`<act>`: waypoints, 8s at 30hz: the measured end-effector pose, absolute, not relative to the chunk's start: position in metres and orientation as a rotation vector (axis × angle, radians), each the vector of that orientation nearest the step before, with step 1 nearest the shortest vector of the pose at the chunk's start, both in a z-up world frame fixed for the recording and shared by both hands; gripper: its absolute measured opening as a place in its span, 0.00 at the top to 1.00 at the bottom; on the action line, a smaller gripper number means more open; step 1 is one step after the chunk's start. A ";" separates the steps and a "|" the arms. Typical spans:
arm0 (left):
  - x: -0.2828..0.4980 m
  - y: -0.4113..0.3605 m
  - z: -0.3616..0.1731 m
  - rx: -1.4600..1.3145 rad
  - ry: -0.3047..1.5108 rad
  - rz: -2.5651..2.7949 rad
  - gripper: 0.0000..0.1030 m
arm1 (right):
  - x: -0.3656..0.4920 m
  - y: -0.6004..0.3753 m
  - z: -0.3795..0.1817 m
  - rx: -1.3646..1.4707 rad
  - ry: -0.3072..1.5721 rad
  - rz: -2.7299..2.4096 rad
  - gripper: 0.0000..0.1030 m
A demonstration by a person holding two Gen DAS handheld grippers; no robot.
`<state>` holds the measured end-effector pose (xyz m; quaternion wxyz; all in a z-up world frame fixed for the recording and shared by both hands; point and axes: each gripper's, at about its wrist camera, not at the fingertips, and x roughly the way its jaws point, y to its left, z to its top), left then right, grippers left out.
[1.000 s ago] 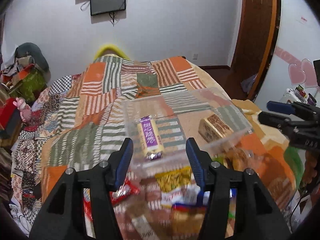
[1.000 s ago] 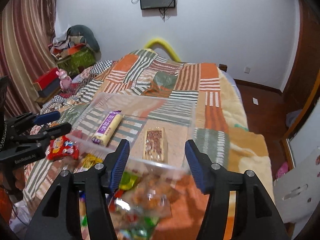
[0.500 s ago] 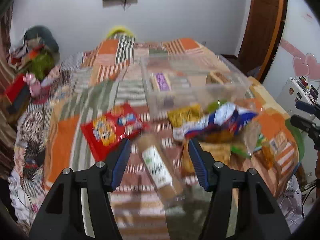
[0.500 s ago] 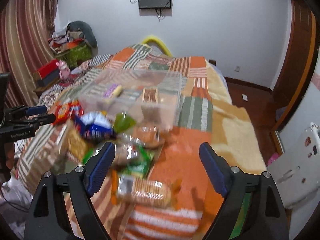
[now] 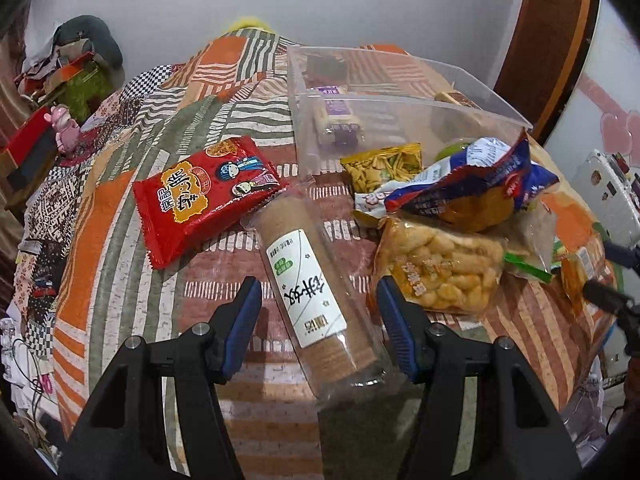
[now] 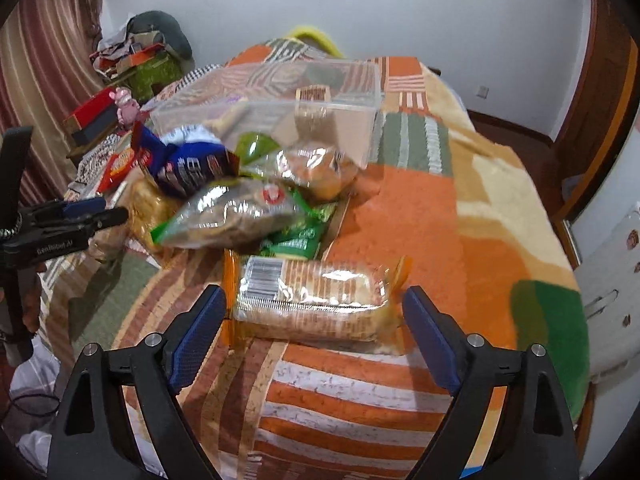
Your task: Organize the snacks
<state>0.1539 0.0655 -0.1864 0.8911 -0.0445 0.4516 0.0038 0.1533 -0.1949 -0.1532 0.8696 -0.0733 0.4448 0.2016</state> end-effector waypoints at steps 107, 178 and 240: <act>0.252 0.161 -0.152 -0.022 0.869 0.065 0.31 | 0.273 -0.165 -0.102 -0.087 0.831 0.504 0.20; 0.156 0.135 -0.185 -0.157 0.901 0.000 0.35 | 0.269 -0.163 -0.172 -0.043 1.026 0.488 0.03; 0.181 0.092 -0.102 -0.198 0.699 -0.031 0.35 | 0.219 -0.208 -0.109 -0.085 0.868 0.416 0.57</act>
